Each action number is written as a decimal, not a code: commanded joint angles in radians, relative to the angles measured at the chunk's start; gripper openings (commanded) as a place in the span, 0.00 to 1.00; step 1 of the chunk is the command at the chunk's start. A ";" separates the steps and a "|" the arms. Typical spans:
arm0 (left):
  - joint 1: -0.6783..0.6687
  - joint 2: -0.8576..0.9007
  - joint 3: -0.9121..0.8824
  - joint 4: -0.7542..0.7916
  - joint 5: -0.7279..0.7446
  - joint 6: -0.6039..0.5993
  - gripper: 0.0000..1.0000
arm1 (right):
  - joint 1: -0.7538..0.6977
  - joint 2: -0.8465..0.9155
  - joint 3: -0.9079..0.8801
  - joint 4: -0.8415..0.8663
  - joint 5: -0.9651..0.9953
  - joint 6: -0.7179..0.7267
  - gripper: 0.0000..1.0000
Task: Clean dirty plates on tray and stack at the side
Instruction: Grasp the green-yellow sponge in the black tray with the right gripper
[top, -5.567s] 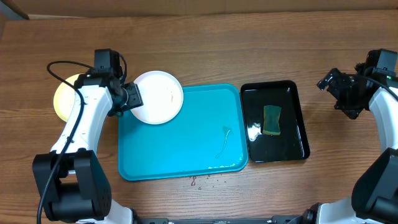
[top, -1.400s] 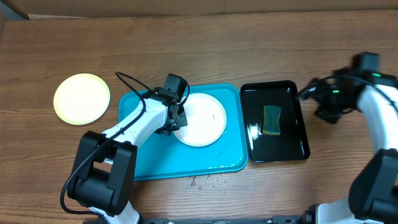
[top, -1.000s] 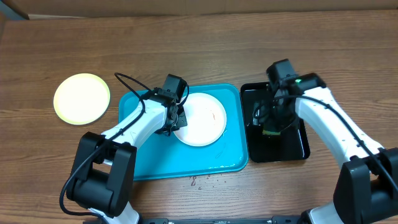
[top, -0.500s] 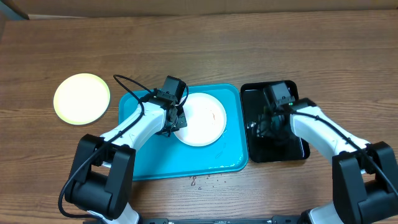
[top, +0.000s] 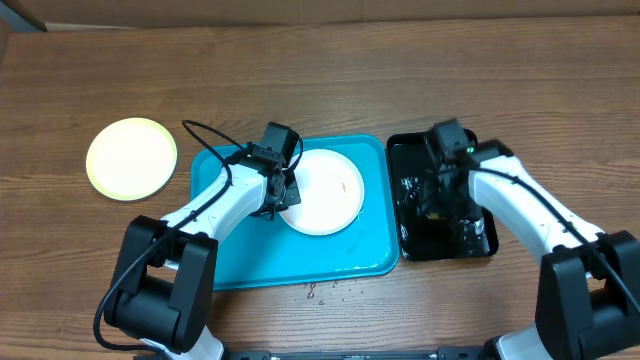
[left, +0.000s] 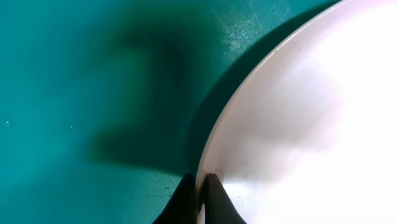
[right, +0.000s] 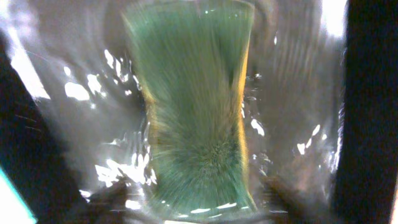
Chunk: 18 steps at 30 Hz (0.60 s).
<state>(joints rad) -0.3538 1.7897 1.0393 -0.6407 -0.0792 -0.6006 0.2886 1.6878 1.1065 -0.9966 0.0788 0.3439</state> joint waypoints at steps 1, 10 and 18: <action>0.000 0.041 -0.044 -0.009 0.002 -0.013 0.04 | -0.002 -0.005 0.049 0.011 0.015 -0.015 1.00; 0.000 0.041 -0.044 -0.010 0.001 -0.013 0.29 | -0.004 0.037 -0.053 0.215 0.067 -0.019 0.97; 0.000 0.041 -0.044 -0.010 0.001 -0.013 0.29 | -0.004 0.043 -0.114 0.312 0.066 -0.019 0.27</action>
<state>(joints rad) -0.3538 1.7912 1.0290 -0.6415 -0.0757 -0.6075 0.2878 1.7290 1.0031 -0.6960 0.1368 0.3275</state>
